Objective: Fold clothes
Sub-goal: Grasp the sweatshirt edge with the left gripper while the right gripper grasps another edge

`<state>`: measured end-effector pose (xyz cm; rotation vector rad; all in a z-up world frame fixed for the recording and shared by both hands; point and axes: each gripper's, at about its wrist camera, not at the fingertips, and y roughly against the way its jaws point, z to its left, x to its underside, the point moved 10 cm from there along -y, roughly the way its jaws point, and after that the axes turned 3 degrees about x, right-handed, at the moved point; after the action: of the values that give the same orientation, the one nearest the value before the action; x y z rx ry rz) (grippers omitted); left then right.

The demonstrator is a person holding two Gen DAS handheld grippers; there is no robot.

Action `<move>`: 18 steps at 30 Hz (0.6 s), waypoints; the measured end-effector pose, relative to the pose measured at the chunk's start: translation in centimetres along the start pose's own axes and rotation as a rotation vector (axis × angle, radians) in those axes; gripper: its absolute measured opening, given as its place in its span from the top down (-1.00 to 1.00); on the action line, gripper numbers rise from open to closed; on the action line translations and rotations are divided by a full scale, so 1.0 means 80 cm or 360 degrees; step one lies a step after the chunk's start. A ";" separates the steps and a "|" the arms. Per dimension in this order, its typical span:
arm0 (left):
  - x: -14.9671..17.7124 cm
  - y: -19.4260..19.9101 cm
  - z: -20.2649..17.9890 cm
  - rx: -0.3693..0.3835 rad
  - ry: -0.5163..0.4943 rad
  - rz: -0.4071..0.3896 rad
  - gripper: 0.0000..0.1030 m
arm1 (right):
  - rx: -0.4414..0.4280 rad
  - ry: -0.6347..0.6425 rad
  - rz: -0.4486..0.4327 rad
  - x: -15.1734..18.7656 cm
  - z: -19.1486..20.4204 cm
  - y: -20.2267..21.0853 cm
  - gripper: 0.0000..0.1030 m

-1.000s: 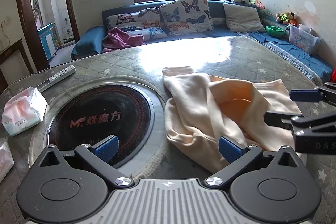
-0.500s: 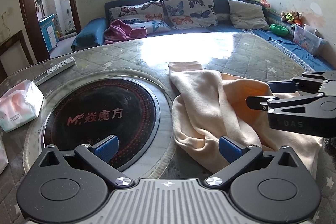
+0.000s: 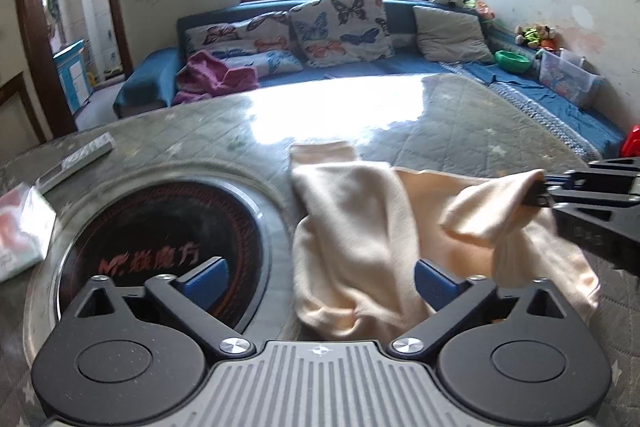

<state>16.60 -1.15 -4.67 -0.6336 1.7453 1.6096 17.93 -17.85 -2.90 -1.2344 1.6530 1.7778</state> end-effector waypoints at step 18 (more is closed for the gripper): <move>-0.033 -0.070 -0.054 0.0043 -0.0212 0.0051 -0.55 | 0.0557 -0.0440 -0.0007 0.113 -0.171 0.152 0.89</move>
<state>21.81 -6.35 -6.30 -0.4768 1.6846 1.6093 8.00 -35.65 -1.93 -0.7988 1.7007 1.4939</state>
